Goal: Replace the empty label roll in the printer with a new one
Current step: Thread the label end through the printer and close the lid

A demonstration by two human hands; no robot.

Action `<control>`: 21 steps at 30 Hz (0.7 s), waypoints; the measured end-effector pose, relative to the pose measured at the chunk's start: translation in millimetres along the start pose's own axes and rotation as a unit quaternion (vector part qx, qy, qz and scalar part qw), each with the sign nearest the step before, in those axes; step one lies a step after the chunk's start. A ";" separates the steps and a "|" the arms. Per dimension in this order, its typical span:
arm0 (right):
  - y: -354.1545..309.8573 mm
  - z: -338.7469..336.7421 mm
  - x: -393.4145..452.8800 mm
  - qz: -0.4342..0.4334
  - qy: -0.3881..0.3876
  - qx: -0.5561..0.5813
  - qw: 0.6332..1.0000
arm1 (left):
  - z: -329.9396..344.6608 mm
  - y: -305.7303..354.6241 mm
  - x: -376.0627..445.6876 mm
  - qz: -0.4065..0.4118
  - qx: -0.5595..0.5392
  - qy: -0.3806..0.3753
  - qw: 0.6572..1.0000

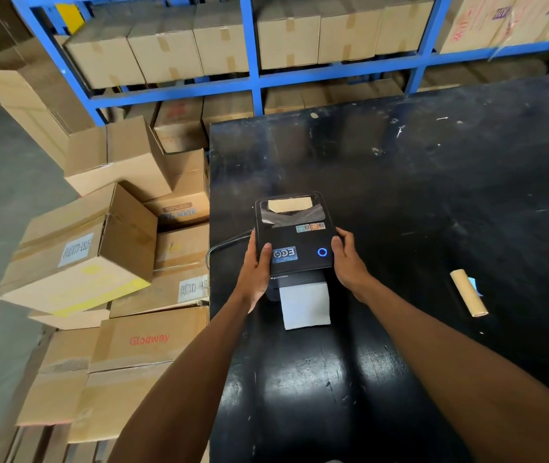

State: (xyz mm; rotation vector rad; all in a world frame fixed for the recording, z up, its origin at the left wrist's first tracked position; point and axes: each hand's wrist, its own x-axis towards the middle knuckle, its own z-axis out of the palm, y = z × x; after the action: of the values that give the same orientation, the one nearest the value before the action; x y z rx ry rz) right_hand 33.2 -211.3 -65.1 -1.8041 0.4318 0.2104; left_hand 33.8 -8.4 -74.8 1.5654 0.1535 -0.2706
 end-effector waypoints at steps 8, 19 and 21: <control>0.3 -0.3 -0.4 -0.017 -0.009 0.008 1.000 | -0.7 -2.5 2.5 -0.014 -0.021 0.000 1.000; 3.8 1.7 1.2 -0.022 -0.001 -0.001 1.000 | -0.4 -6.2 4.3 -0.019 -0.030 0.007 0.999; 3.8 1.1 1.5 -0.023 -0.001 0.001 1.000 | -0.3 -6.0 4.2 -0.017 -0.029 0.009 0.999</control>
State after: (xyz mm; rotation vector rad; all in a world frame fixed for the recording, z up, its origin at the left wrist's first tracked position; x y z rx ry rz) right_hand 33.2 -211.5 -69.4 -1.8089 0.3884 0.1805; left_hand 36.3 -8.3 -81.7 1.5084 0.2005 -0.2751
